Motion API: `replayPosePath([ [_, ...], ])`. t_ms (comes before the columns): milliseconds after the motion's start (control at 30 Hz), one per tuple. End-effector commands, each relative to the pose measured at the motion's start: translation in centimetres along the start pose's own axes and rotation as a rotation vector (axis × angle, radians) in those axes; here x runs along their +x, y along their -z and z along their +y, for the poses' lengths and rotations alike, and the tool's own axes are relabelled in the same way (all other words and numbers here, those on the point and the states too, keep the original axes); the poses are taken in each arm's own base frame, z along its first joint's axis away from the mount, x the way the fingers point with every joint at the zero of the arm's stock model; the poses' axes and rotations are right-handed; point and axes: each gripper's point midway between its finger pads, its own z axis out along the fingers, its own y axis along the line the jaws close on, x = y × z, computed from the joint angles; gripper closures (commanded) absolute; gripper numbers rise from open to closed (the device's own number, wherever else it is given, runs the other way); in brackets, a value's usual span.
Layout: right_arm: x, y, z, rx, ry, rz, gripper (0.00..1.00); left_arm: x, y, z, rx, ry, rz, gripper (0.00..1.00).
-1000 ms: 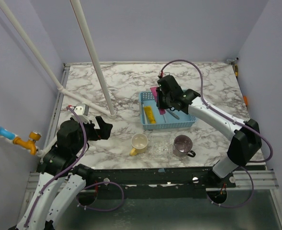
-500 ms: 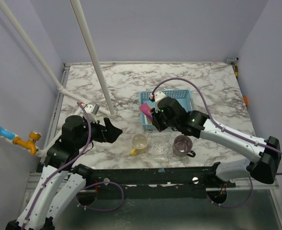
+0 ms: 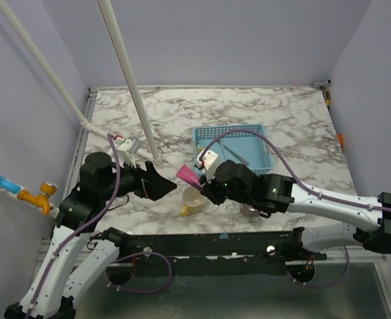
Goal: Prepare toiletry sets of a toothbrush and toothpaste on the tray
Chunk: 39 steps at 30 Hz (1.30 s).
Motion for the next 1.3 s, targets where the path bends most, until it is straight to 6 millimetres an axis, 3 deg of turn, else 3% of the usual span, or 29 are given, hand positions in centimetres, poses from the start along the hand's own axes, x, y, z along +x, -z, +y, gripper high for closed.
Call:
replayPosePath([
  [0, -1.8, 1.0, 2.3, -0.010, 0.049, -0.065, 0.78, 0.1, 1.2, -3.2, 0.123, 0.029, 0.057, 0.01],
  [233, -2.4, 1.4, 4.9, -0.006, 0.095, -0.104, 0.78, 1.2, 1.2, -3.6, 0.150, 0.073, 0.133, 0.06],
  [533, -3.1, 1.3, 7.4, 0.004, 0.162, -0.133, 0.78, 1.9, 1.2, -3.9, 0.184, 0.074, 0.182, 0.19],
  [733, -3.7, 1.3, 7.9, 0.017, 0.179, -0.159, 0.78, 2.4, 1.1, -3.9, 0.203, 0.078, 0.208, 0.34],
  [1267, -3.6, 1.1, 8.3, 0.059, 0.209, -0.176, 0.78, 3.0, 0.8, -4.3, 0.261, 0.082, 0.235, 0.62],
])
